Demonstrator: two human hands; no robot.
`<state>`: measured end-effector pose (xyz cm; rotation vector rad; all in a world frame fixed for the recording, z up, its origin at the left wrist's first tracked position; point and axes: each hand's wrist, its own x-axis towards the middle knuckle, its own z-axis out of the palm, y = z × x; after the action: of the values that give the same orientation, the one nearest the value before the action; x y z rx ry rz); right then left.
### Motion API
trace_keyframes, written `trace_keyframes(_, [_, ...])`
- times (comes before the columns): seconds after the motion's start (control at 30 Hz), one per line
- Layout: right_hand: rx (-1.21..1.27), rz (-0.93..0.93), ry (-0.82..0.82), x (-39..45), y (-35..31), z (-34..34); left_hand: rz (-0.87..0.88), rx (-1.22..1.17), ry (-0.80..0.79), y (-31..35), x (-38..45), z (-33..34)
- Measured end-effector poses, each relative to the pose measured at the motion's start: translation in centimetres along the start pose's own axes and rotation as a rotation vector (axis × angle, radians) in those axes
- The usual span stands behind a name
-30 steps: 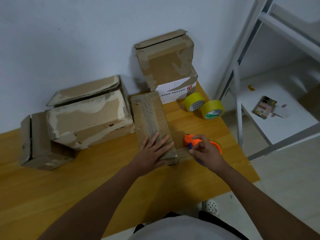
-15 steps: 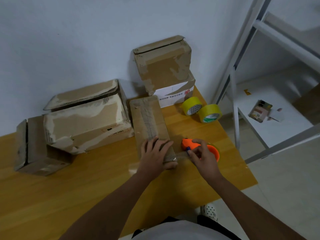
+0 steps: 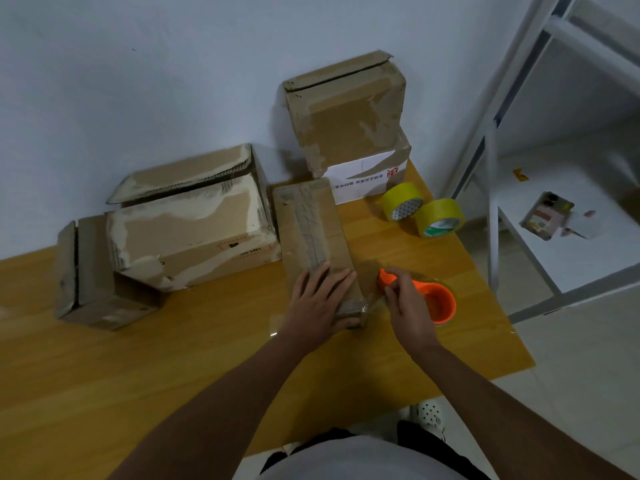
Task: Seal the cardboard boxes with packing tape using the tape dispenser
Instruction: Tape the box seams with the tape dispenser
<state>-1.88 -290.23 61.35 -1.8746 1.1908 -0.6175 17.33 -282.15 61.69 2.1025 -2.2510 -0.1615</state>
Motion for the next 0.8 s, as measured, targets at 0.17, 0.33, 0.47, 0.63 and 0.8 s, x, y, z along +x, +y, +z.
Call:
trace_keyframes(0.17, [0.003,-0.022,-0.047,1.0,-0.7,1.6,0.019,0.031,0.029,0.1,0.0,0.0])
trace_keyframes(0.33, [0.023,0.023,-0.148,1.9,-1.0,3.6,0.019,0.053,0.011,0.1,0.1,0.2])
trace_keyframes(0.47, [0.096,0.097,-0.198,2.4,0.0,4.3,-0.002,0.096,-0.048,0.1,0.2,0.4])
trace_keyframes(0.63, [0.056,0.099,-0.132,2.5,0.5,4.7,-0.006,0.109,-0.077,-0.1,0.2,0.5])
trace_keyframes(0.8, [0.126,0.222,-0.103,1.8,0.1,3.9,-0.007,0.103,-0.079,0.0,0.1,0.3])
